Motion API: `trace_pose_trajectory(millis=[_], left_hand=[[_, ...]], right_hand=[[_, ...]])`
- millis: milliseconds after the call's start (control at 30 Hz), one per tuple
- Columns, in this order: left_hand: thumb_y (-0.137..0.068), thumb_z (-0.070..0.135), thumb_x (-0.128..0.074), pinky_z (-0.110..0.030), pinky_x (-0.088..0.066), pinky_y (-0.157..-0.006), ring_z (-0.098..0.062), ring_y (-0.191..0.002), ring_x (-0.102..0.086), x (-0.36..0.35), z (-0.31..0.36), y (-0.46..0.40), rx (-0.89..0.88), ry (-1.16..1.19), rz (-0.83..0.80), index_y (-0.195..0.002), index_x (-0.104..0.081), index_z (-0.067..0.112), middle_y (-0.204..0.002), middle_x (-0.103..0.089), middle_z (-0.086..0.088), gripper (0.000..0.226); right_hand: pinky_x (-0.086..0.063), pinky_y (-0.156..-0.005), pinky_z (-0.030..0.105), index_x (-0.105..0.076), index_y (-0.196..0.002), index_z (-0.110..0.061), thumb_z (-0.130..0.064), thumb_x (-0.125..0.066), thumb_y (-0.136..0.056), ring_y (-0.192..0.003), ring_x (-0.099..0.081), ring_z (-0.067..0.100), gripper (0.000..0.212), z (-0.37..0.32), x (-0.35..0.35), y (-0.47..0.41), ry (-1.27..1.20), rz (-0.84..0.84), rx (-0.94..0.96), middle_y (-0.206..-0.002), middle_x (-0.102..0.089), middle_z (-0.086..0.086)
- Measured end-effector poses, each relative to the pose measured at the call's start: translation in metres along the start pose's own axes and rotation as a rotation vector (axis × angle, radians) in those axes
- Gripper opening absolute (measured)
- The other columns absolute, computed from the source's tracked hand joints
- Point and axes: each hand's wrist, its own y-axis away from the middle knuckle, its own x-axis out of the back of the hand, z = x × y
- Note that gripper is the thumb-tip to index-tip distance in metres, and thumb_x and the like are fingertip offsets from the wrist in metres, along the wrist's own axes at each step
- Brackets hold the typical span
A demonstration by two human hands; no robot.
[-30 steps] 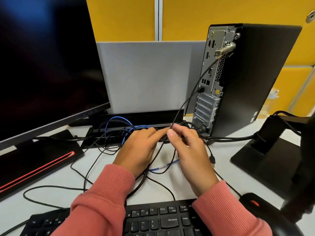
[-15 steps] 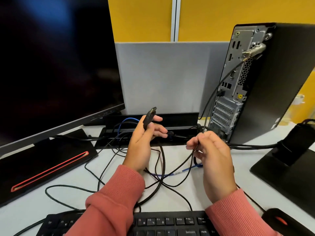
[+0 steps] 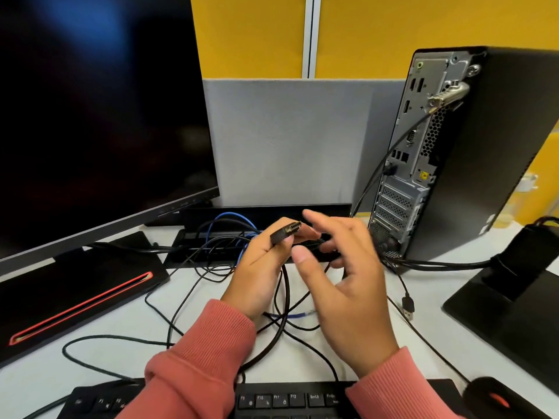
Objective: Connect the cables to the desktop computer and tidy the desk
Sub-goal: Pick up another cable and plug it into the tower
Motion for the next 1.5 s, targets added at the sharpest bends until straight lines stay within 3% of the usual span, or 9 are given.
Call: trace_pose_trajectory(millis=[200,500,633,733,900,1033,1133,1333,1500], left_hand=[[-0.103,-0.008,-0.037,-0.024,-0.055,-0.086,-0.011,-0.1,-0.071,-0.007,0.006,0.006,-0.001,-0.067,-0.029,-0.11,-0.065,0.0,-0.098,-0.074,0.004,0.03],[-0.109,0.016,-0.041,-0.041,-0.047,-0.11,-0.023,-0.13,-0.06,-0.016,0.012,0.008,-0.127,-0.106,-0.016,-0.139,-0.053,0.015,-0.134,-0.066,-0.002,0.033],[-0.107,0.01,-0.046,-0.037,-0.053,-0.101,-0.022,-0.118,-0.067,-0.014,0.014,0.006,-0.212,-0.163,0.116,-0.129,-0.061,0.011,-0.121,-0.072,-0.002,0.027],[-0.104,0.009,-0.052,-0.029,-0.056,-0.089,-0.017,-0.101,-0.072,-0.013,0.018,0.005,-0.219,-0.191,0.188,-0.12,-0.064,0.012,-0.105,-0.074,0.002,0.02],[-0.101,0.015,-0.062,-0.043,-0.059,-0.074,-0.023,-0.073,-0.07,-0.016,0.035,-0.002,-0.228,-0.238,0.219,-0.111,-0.065,0.02,-0.086,-0.07,0.0,0.012],[-0.101,0.011,-0.061,-0.036,-0.057,-0.077,-0.018,-0.079,-0.069,-0.025,0.061,-0.009,-0.241,-0.315,0.082,-0.107,-0.064,0.022,-0.09,-0.072,0.0,0.013],[-0.101,0.007,-0.06,-0.032,-0.058,-0.083,-0.017,-0.089,-0.071,-0.028,0.078,-0.015,-0.264,-0.341,0.071,-0.105,-0.063,0.022,-0.094,-0.073,0.004,0.015],[-0.101,0.012,-0.061,-0.019,-0.051,-0.085,-0.011,-0.096,-0.071,-0.026,0.105,-0.023,-0.243,-0.345,0.088,-0.105,-0.062,0.026,-0.095,-0.074,0.0,0.015],[-0.104,0.014,-0.056,-0.041,-0.052,-0.103,-0.015,-0.101,-0.072,-0.017,0.124,-0.031,-0.233,-0.251,0.17,-0.107,-0.059,0.027,-0.096,-0.076,-0.002,0.014]], right_hand=[[-0.044,-0.076,0.015,-0.071,-0.115,-0.026,-0.015,-0.071,-0.09,-0.098,-0.062,0.016,0.027,-0.005,-0.011,0.001,-0.139,-0.046,-0.033,-0.1,-0.061,-0.01],[-0.055,-0.083,0.051,-0.071,-0.102,-0.021,-0.027,-0.062,-0.095,-0.092,-0.069,0.027,0.013,0.003,-0.005,-0.035,-0.216,0.013,-0.077,-0.098,-0.071,0.006],[-0.058,-0.081,0.049,-0.072,-0.098,-0.021,-0.03,-0.062,-0.095,-0.088,-0.07,0.027,0.014,0.001,-0.005,-0.044,-0.2,-0.065,-0.11,-0.095,-0.071,0.005],[-0.057,-0.069,0.03,-0.072,-0.093,-0.013,-0.022,-0.065,-0.097,-0.076,-0.069,0.018,0.012,-0.004,-0.004,-0.049,-0.237,-0.083,-0.154,-0.085,-0.072,0.001],[-0.043,-0.053,0.018,-0.056,-0.07,-0.011,-0.02,-0.069,-0.094,-0.054,-0.047,0.006,0.029,-0.018,0.004,-0.056,-0.272,0.004,-0.214,-0.061,-0.051,-0.004],[-0.049,-0.057,0.025,-0.063,-0.078,-0.006,-0.019,-0.071,-0.093,-0.062,-0.052,0.012,0.021,-0.031,0.018,-0.061,-0.271,0.046,-0.152,-0.068,-0.057,0.017],[-0.058,-0.071,0.03,-0.071,-0.094,-0.015,-0.014,-0.07,-0.093,-0.072,-0.063,0.014,0.002,-0.041,0.024,-0.059,-0.271,0.045,-0.098,-0.084,-0.069,0.012],[-0.055,-0.073,0.027,-0.069,-0.11,-0.033,-0.01,-0.067,-0.093,-0.072,-0.058,0.009,0.028,-0.045,0.036,-0.054,-0.155,0.063,-0.135,-0.089,-0.066,-0.001],[-0.053,-0.066,0.019,-0.069,-0.105,-0.029,-0.004,-0.062,-0.093,-0.069,-0.058,0.01,0.028,-0.035,0.046,-0.045,-0.157,0.146,-0.279,-0.08,-0.065,-0.003]])
